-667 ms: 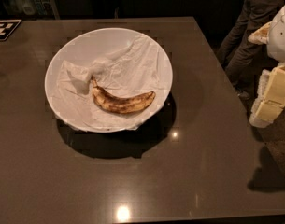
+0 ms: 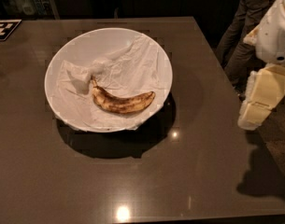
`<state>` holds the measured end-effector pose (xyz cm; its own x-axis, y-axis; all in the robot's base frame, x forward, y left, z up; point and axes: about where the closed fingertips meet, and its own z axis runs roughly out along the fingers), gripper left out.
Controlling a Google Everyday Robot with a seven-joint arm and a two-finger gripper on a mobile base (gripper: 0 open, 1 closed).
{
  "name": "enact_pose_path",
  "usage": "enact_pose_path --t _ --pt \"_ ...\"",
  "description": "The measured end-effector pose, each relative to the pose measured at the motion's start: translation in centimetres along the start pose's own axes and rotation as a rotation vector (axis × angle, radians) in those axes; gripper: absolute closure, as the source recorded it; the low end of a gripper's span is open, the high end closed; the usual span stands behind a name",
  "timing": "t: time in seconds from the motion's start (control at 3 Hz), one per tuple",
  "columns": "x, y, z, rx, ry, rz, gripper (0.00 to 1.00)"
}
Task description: Pick banana from white bowl
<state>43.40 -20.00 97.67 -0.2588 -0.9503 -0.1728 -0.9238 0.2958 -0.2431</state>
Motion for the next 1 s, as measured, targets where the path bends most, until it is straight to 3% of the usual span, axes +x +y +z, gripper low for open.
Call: enact_pose_path --t 0.33,0.67,1.0 --pt "-6.1 3.0 0.1 -0.01 0.113 -0.045 0.0" --pt "-13.1 4.5 0.4 0.008 0.144 -0.073 0.0" --pt "-14.4 4.5 -0.2 0.039 0.107 -0.057 0.0"
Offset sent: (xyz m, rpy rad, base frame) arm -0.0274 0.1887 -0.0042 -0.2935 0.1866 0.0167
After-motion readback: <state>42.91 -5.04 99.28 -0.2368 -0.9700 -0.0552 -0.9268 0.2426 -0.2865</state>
